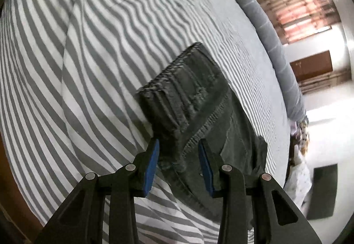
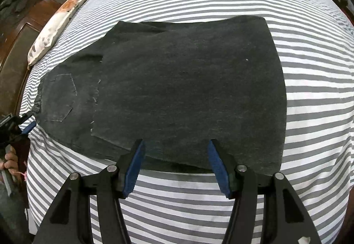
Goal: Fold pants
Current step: 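Grasp the waistband with the left tool and lift it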
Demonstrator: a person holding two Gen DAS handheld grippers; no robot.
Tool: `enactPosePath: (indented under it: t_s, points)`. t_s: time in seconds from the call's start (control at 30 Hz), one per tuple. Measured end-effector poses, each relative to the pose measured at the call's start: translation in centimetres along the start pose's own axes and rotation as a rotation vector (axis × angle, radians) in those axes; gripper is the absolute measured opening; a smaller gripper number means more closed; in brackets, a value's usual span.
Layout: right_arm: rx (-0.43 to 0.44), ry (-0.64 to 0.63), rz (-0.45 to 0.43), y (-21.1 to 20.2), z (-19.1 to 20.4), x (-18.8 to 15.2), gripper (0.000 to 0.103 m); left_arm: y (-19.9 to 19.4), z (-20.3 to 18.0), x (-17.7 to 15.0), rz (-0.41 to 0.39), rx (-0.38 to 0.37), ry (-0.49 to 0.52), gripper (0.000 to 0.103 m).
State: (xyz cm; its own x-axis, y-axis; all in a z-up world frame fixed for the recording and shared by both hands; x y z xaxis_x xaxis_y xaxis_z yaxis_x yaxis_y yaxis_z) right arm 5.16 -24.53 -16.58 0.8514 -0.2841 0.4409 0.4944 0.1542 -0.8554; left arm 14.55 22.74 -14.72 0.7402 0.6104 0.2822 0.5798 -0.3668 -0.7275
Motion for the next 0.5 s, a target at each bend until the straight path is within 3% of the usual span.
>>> enactPosePath:
  t_s: [0.3, 0.5]
  points:
    - [-0.015, -0.017, 0.003, -0.4, 0.6, 0.0, 0.057, 2.5, 2.3, 0.5, 0.037, -0.057, -0.118, 0.038]
    - [-0.037, -0.033, 0.004, -0.1, 1.3, 0.2, 0.057, 3.8, 1.8, 1.0, 0.029, -0.090, -0.092, 0.038]
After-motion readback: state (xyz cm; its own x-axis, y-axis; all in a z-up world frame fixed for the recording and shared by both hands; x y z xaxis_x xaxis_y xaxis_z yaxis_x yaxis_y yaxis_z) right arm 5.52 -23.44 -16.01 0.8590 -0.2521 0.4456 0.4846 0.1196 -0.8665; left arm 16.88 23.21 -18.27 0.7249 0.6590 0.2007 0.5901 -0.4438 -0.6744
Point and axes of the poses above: each gripper's, at about its wrist camera, not at the fingertips, and y roughly the way its jaws point, z to its left, x to its top, the point moved 4 cm from there along y, roughly the way its jaws point, and after that the axes turned 8 degrees about -z, right-handed, at the moved point
